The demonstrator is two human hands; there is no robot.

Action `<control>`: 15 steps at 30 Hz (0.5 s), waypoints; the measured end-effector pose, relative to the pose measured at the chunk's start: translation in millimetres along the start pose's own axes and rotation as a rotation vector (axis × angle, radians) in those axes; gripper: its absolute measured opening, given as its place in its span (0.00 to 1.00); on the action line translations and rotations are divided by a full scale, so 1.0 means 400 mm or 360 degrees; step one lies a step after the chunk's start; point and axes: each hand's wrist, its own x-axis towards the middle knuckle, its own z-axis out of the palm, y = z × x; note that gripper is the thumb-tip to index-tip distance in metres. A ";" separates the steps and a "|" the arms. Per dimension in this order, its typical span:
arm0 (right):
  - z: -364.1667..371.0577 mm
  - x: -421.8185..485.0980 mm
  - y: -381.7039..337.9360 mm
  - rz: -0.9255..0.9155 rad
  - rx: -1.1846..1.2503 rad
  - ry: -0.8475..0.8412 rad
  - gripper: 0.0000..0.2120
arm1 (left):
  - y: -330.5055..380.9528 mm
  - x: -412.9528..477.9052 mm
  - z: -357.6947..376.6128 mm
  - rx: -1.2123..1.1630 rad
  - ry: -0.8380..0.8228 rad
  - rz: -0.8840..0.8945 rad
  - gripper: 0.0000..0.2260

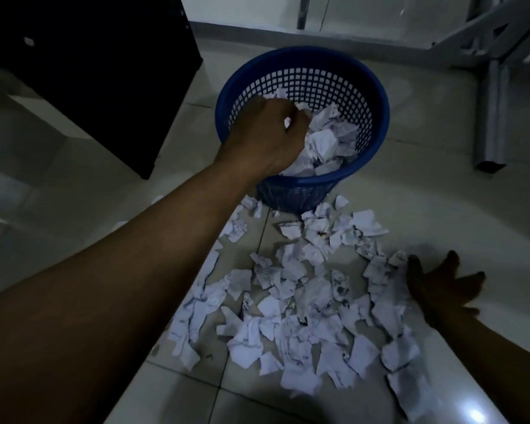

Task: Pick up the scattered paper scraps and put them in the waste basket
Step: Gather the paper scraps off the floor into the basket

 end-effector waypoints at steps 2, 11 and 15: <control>0.009 0.023 0.010 0.0060 0.0043 -0.0055 0.37 | -0.015 -0.014 -0.009 -0.0014 0.0066 0.0039 0.19; 0.114 -0.123 0.000 -0.0717 0.0181 -0.0479 0.32 | -0.097 -0.102 -0.056 0.0170 0.0494 -0.0010 0.15; 0.112 -0.214 0.021 -0.0746 0.0081 -0.0260 0.35 | -0.142 -0.161 -0.068 0.0113 0.0563 -0.0069 0.12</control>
